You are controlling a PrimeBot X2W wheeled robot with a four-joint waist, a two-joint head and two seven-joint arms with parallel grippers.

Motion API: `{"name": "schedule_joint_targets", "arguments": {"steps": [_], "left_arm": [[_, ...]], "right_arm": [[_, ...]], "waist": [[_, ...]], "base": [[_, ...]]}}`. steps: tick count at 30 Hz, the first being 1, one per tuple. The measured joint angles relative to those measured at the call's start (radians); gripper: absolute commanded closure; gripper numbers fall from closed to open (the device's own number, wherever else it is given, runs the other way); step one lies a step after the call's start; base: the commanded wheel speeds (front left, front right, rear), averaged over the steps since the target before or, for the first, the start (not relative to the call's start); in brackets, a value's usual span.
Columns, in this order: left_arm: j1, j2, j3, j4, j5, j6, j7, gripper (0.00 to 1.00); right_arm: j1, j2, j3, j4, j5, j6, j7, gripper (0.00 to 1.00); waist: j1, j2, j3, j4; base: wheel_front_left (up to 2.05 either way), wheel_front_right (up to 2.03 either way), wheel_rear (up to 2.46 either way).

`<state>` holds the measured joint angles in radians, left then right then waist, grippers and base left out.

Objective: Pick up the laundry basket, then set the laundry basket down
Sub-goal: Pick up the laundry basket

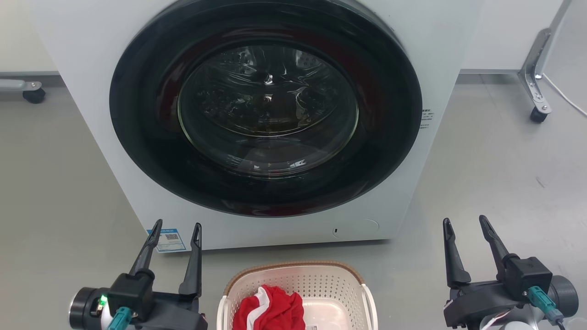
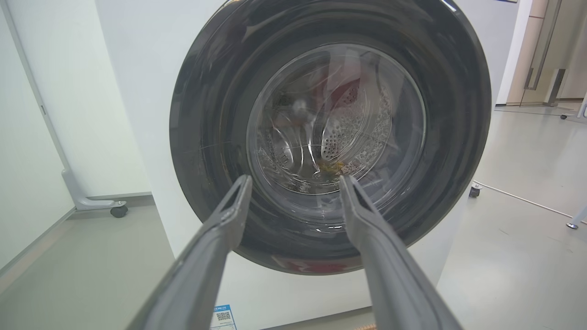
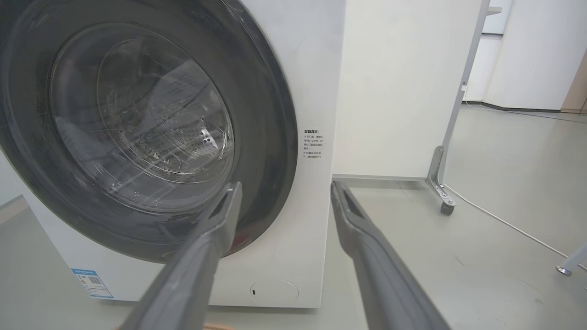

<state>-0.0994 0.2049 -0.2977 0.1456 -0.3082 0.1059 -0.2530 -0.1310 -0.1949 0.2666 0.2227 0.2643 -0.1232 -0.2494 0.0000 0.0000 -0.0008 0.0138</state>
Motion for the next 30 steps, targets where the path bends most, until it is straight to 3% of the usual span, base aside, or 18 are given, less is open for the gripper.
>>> {"name": "schedule_joint_targets", "arguments": {"steps": [30], "left_arm": [[0.006,-0.012,0.011,0.027,-0.009,0.003,0.022,0.0]], "right_arm": [[0.009,0.019,-0.015,0.009,-0.001,0.015,0.0,0.0]], "waist": [[0.0,0.0,0.007,0.008]], "base": [[0.0,0.0,0.0]]}}
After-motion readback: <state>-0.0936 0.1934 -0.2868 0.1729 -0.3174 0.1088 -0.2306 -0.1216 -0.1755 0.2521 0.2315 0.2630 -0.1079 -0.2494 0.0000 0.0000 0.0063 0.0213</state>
